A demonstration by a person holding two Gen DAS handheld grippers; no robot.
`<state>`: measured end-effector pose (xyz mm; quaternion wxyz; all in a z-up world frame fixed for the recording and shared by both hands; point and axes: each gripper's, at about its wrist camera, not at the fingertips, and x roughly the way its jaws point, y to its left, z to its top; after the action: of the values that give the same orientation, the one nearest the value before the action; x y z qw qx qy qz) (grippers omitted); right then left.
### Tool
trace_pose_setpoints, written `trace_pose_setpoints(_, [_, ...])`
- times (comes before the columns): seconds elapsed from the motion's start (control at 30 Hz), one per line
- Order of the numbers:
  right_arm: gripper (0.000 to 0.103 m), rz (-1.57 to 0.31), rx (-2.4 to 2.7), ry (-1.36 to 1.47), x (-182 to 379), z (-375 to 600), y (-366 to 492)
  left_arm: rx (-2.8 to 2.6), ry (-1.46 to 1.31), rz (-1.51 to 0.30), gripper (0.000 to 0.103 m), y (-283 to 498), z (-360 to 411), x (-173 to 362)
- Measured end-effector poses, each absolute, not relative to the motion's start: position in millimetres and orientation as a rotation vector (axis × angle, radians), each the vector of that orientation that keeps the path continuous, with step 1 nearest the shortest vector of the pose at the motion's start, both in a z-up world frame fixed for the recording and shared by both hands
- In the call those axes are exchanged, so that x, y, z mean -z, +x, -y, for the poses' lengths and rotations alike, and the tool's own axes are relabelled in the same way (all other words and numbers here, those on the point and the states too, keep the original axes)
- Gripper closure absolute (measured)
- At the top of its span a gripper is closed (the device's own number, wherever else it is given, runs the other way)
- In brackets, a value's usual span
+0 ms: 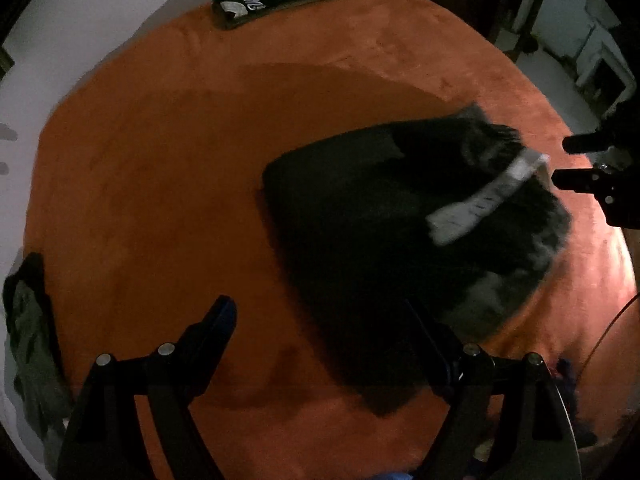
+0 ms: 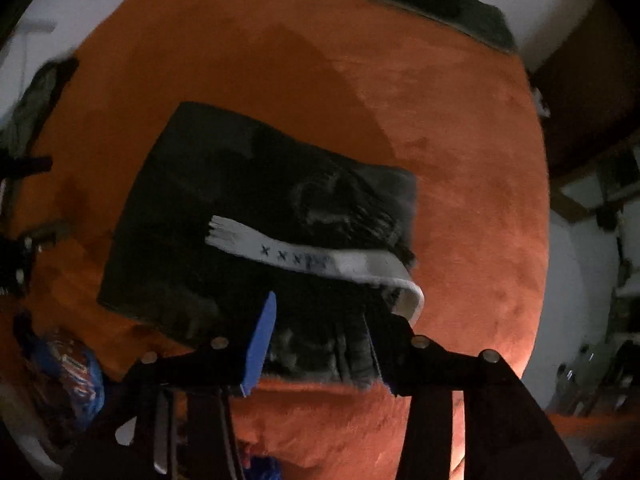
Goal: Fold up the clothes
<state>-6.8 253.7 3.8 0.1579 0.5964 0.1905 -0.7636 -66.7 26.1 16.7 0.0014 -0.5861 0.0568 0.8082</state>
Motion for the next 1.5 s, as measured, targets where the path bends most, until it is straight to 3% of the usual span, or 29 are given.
trace_pose_setpoints(0.1, [0.059,-0.633,2.199,1.602,15,-243,-30,-2.551,-1.849,-0.104,0.018,-74,-3,2])
trace_pose_setpoints(0.2, [0.059,-0.589,2.179,1.587,36,-250,-51,-2.528,-1.879,0.03,0.018,-69,19,11])
trace_pose_setpoints(0.3, [0.059,-0.552,2.159,1.675,69,-265,-68,-2.492,-1.893,-0.076,0.018,-68,20,13])
trace_pose_setpoints(0.4, [0.059,-0.516,2.193,1.588,83,-274,-77,-2.475,-1.821,-0.302,0.018,-62,3,16])
trace_pose_setpoints(0.57, [0.059,-0.346,2.229,1.418,56,-287,-42,-2.428,-1.62,-0.563,0.018,-36,-39,26])
trace_pose_setpoints(0.73, [0.059,-0.565,2.256,1.193,25,-301,50,-2.457,-1.311,-0.803,0.018,25,-81,30])
trace_pose_setpoints(0.83, [0.058,-0.596,2.289,1.187,13,-322,90,-2.407,-1.172,-0.937,0.018,61,-99,41])
trace_pose_setpoints(0.93, [0.04,-0.625,2.328,1.199,23,-344,115,-2.332,-1.059,-1.096,0.017,93,-113,61])
trace_pose_setpoints(1.07, [0.039,-0.771,2.262,1.286,64,-352,126,-2.26,-1.068,-1.181,0.017,106,-118,94])
trace_pose_setpoints(1.33, [0.04,-1.459,2.155,0.911,122,-337,160,-2.256,-1.003,-1.341,0.017,110,-105,132])
trace_pose_setpoints(1.5, [0.04,-1.617,2.065,0.775,136,-359,171,-2.22,-0.851,-1.438,0.017,128,-96,137])
